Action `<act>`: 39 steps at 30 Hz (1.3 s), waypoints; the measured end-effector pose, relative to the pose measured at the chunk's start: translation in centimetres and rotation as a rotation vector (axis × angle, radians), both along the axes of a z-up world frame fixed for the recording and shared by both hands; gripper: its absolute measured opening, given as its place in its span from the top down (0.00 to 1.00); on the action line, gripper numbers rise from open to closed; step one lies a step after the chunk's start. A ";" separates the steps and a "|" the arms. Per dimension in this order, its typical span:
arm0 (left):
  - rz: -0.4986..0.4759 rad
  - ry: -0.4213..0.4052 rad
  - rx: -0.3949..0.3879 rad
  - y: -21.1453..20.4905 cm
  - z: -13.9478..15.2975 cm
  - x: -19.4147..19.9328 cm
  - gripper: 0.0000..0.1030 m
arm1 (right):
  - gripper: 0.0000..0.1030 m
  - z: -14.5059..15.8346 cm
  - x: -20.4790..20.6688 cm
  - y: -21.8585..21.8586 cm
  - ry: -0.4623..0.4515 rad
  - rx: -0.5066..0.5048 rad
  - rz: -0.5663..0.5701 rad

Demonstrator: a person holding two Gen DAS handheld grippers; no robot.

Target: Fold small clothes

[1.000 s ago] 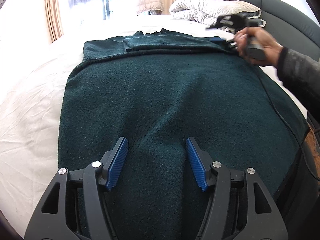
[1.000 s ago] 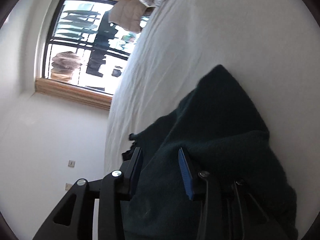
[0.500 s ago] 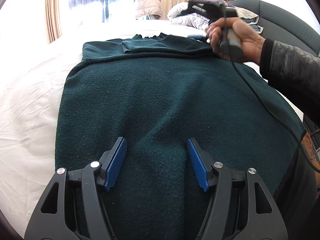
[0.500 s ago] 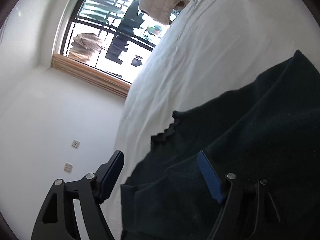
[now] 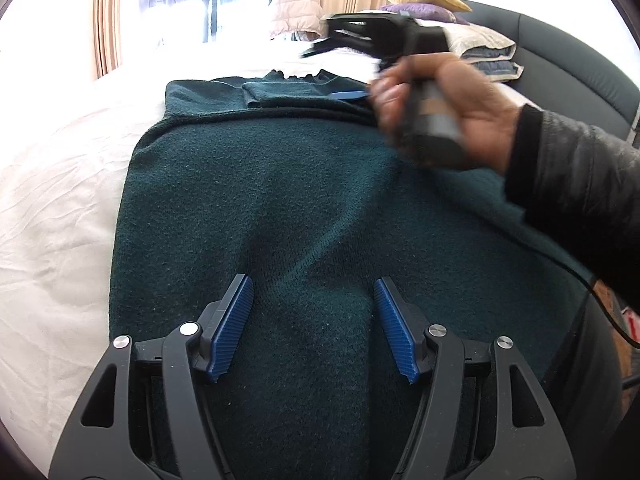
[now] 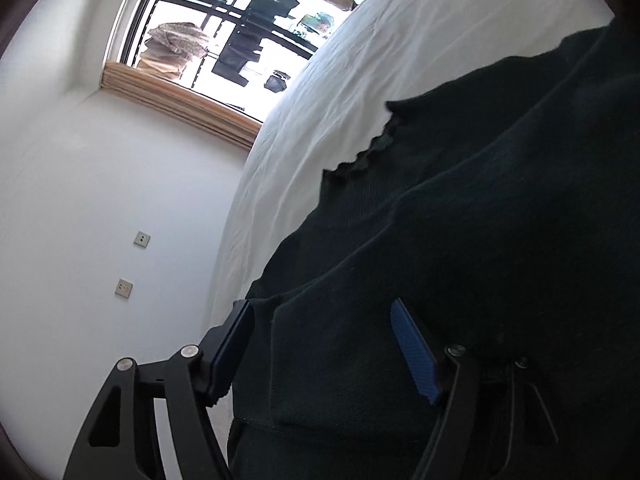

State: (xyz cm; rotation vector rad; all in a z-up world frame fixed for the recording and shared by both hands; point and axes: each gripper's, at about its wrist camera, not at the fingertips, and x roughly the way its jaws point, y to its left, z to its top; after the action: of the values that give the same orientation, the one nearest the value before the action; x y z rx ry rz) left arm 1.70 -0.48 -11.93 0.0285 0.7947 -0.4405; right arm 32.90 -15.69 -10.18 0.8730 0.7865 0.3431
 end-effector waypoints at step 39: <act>0.102 0.057 0.112 1.1 1.4 -3.9 0.38 | 0.26 -0.7 -25.9 -22.2 -0.188 0.395 -0.390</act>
State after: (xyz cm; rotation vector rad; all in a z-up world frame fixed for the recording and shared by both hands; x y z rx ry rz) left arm -2.16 0.65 -10.57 0.0794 0.8723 -0.3009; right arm 6.95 -37.91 -10.92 1.3185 0.3635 0.2311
